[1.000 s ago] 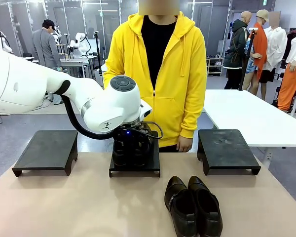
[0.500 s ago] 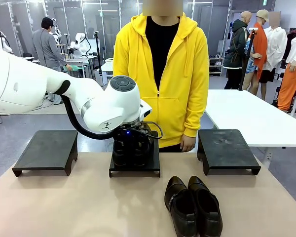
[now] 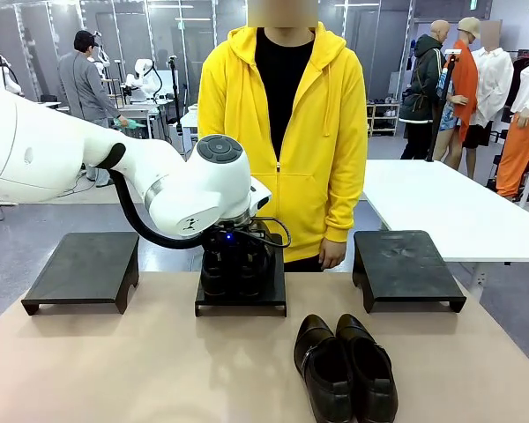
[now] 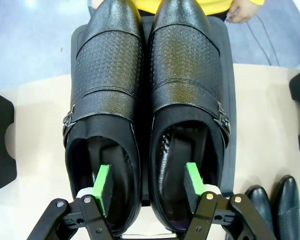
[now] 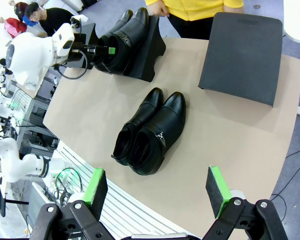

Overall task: Place the shoes on the stand as instructed by the person.
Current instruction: Pick up another pair of Shoes and place it on the Shoes Stand indicated by the person.

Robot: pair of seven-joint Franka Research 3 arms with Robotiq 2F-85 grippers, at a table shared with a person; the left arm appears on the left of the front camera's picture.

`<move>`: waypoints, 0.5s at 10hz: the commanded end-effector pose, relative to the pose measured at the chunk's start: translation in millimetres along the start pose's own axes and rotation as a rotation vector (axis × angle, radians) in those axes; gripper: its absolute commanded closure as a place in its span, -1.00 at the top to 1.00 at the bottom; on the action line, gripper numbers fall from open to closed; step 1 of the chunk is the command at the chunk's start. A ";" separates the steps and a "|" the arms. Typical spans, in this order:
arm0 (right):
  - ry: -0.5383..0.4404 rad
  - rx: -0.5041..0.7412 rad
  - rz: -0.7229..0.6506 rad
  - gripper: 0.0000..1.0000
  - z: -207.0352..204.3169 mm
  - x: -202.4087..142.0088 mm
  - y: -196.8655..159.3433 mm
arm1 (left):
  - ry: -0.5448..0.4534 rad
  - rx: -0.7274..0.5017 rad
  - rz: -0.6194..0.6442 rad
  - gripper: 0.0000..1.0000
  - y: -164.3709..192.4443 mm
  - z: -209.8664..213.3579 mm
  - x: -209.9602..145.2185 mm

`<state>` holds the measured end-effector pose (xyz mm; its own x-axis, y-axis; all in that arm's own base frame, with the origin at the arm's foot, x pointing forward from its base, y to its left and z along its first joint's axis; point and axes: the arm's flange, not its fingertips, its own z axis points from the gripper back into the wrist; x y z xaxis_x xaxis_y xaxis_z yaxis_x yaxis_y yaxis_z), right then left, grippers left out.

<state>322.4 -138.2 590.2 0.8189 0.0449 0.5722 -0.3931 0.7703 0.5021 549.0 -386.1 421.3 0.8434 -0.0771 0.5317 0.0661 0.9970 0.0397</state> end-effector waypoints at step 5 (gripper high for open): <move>-0.007 0.009 0.015 1.00 -0.1 0.0 -1.1 | 0.216 -0.186 -0.026 0.46 39.1 86.1 17.0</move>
<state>322.5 -138.1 590.0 0.8191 0.0450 0.5719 -0.3930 0.7703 0.5022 531.3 -373.6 484.9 0.9094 -0.1073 0.4018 0.1605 0.9819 -0.1010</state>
